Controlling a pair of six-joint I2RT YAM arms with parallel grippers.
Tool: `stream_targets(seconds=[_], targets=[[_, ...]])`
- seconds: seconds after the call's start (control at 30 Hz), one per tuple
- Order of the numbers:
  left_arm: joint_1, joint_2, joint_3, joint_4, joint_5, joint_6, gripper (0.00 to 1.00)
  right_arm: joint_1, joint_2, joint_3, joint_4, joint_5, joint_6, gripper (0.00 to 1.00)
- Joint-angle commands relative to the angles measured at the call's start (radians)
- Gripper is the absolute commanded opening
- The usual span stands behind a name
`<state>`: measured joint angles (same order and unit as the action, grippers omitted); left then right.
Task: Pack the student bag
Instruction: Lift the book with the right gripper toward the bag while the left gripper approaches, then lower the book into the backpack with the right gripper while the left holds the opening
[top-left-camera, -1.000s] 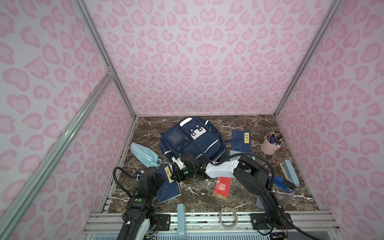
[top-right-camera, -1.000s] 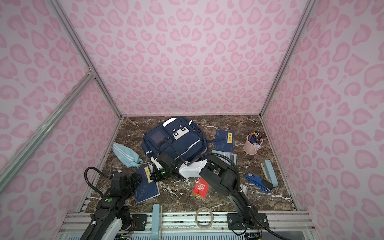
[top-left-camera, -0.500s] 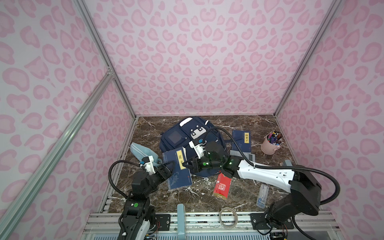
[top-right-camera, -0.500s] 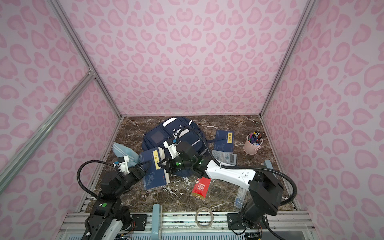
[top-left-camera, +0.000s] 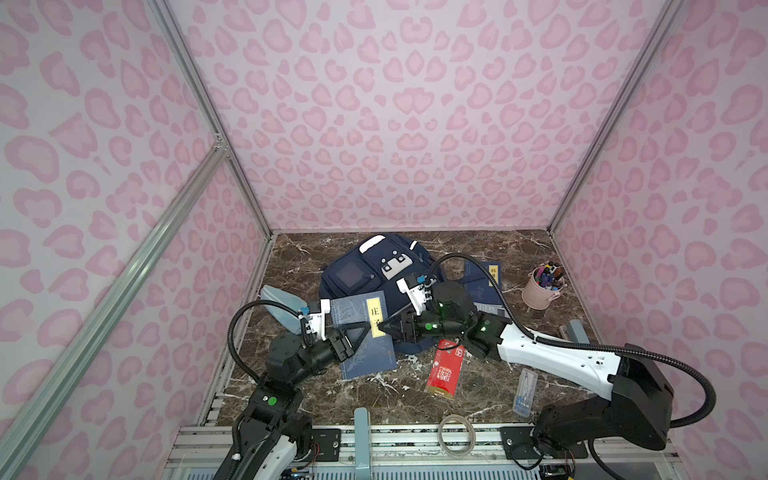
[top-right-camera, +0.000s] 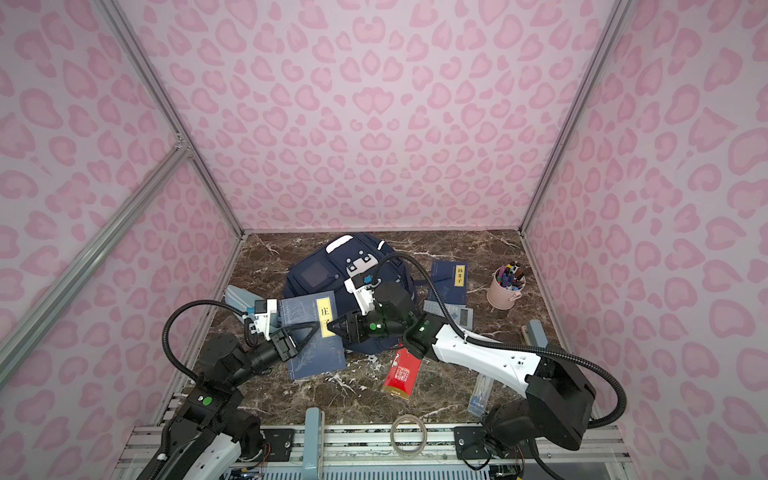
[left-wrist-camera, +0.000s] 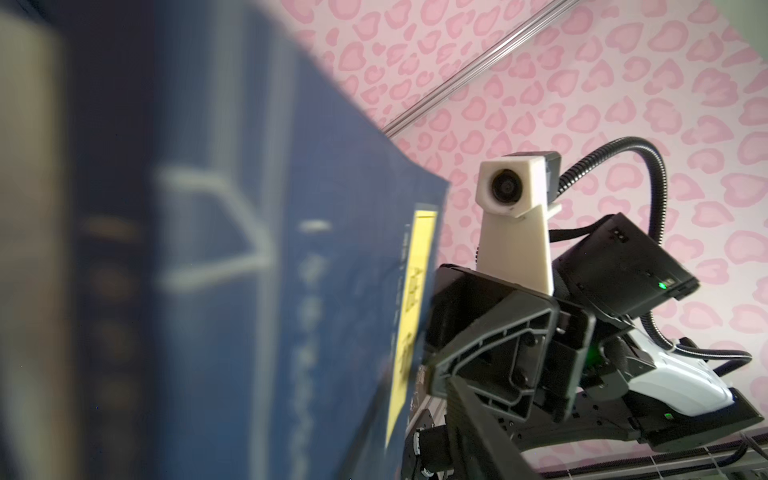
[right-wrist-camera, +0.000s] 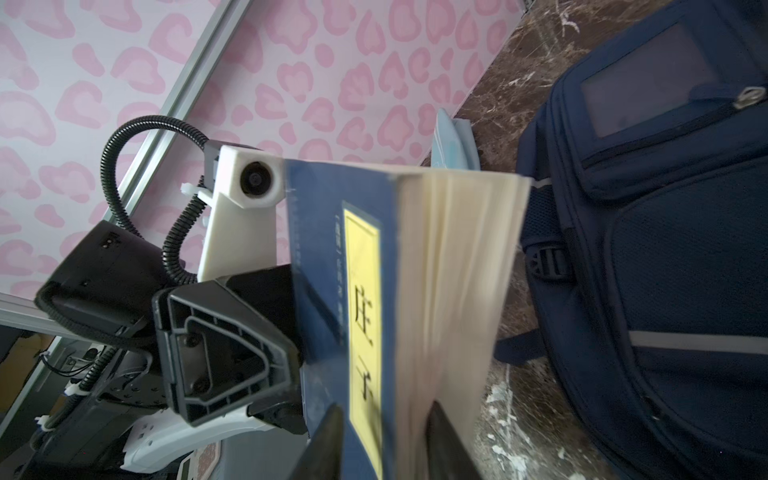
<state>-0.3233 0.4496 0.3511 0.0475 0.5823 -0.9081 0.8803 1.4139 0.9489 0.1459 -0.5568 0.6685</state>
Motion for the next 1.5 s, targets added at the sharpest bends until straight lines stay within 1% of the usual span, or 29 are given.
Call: stream_targets(seconds=[0.0, 0.03, 0.07, 0.13, 0.2, 0.33, 0.4, 0.43, 0.5, 0.53, 0.57, 0.6, 0.63, 0.7, 0.77, 0.8, 0.83, 0.87, 0.9, 1.0, 1.07, 1.13, 1.2, 1.27, 1.33, 1.4, 1.47], targets=[[-0.011, 0.015, 0.014, 0.084, 0.035, -0.019, 0.04, -0.044, -0.022, -0.041, 0.023, -0.03, -0.058, 0.73], [-0.022, 0.026, 0.015, 0.1, 0.04, -0.026, 0.04, -0.063, -0.029, -0.057, 0.034, -0.045, -0.066, 0.77], [-0.034, 0.035, 0.015, 0.12, 0.04, -0.033, 0.04, -0.078, -0.036, -0.074, 0.07, -0.076, -0.059, 0.78], [-0.058, 0.058, 0.019, 0.168, 0.032, -0.046, 0.04, -0.086, -0.034, -0.102, 0.167, -0.149, -0.032, 0.78], [-0.084, 0.086, 0.036, 0.181, 0.019, -0.039, 0.04, -0.078, -0.018, -0.116, 0.251, -0.194, 0.003, 0.78], [-0.118, 0.148, 0.075, 0.205, 0.007, -0.029, 0.04, -0.061, 0.03, -0.143, 0.432, -0.24, 0.074, 0.75], [-0.131, 0.165, 0.078, 0.236, -0.002, -0.036, 0.04, -0.069, 0.063, -0.161, 0.54, -0.267, 0.127, 0.71], [-0.136, 0.171, 0.078, 0.241, -0.01, -0.038, 0.04, -0.074, 0.078, -0.168, 0.591, -0.281, 0.155, 0.63], [-0.144, 0.188, 0.079, 0.241, -0.015, -0.031, 0.04, -0.078, 0.094, -0.183, 0.659, -0.299, 0.185, 0.33], [-0.146, 0.196, 0.081, 0.237, -0.014, -0.026, 0.04, -0.079, 0.092, -0.189, 0.664, -0.3, 0.183, 0.16], [-0.147, 0.208, 0.08, 0.229, -0.016, -0.017, 0.04, -0.079, 0.088, -0.193, 0.654, -0.298, 0.17, 0.03], [-0.148, 0.219, 0.081, 0.222, -0.017, 0.001, 0.08, -0.082, 0.082, -0.195, 0.627, -0.295, 0.156, 0.0], [-0.148, 0.228, 0.085, 0.205, -0.028, 0.017, 0.15, -0.087, 0.076, -0.199, 0.614, -0.293, 0.148, 0.0], [-0.148, 0.238, 0.104, 0.125, -0.084, 0.066, 0.34, -0.111, 0.055, -0.23, 0.613, -0.285, 0.153, 0.0], [-0.148, 0.235, 0.133, 0.015, -0.159, 0.118, 0.69, -0.158, 0.019, -0.262, 0.564, -0.256, 0.153, 0.0], [-0.148, 0.235, 0.148, -0.034, -0.203, 0.141, 0.82, -0.184, -0.003, -0.276, 0.528, -0.248, 0.146, 0.0], [-0.149, 0.236, 0.164, -0.067, -0.238, 0.168, 0.92, -0.217, -0.03, -0.296, 0.493, -0.239, 0.136, 0.0], [-0.148, 0.243, 0.179, -0.092, -0.264, 0.193, 0.97, -0.257, -0.068, -0.312, 0.433, -0.221, 0.119, 0.0], [-0.149, 0.253, 0.194, -0.114, -0.287, 0.212, 0.99, -0.28, -0.09, -0.316, 0.381, -0.209, 0.104, 0.0], [-0.159, 0.341, 0.255, -0.182, -0.346, 0.272, 1.0, -0.368, -0.195, -0.324, 0.153, -0.112, 0.025, 0.0], [-0.2, 0.434, 0.307, -0.212, -0.409, 0.32, 1.0, -0.417, -0.263, -0.316, -0.003, -0.022, -0.018, 0.0], [-0.256, 0.542, 0.37, -0.253, -0.505, 0.375, 0.97, -0.466, -0.323, -0.314, -0.123, 0.061, -0.028, 0.0], [-0.305, 0.656, 0.445, -0.302, -0.605, 0.423, 0.91, -0.513, -0.379, -0.324, -0.185, 0.1, -0.04, 0.0], [-0.353, 0.775, 0.524, -0.329, -0.697, 0.487, 0.87, -0.565, -0.435, -0.333, -0.233, 0.107, -0.055, 0.0], [-0.392, 0.883, 0.603, -0.352, -0.757, 0.546, 0.82, -0.618, -0.485, -0.355, -0.247, 0.109, -0.051, 0.0], [-0.422, 0.987, 0.663, -0.349, -0.759, 0.622, 0.74, -0.67, -0.536, -0.383, -0.25, 0.113, -0.042, 0.0], [-0.442, 1.097, 0.728, -0.346, -0.761, 0.686, 0.74, -0.721, -0.58, -0.413, -0.247, 0.123, -0.024, 0.0]])
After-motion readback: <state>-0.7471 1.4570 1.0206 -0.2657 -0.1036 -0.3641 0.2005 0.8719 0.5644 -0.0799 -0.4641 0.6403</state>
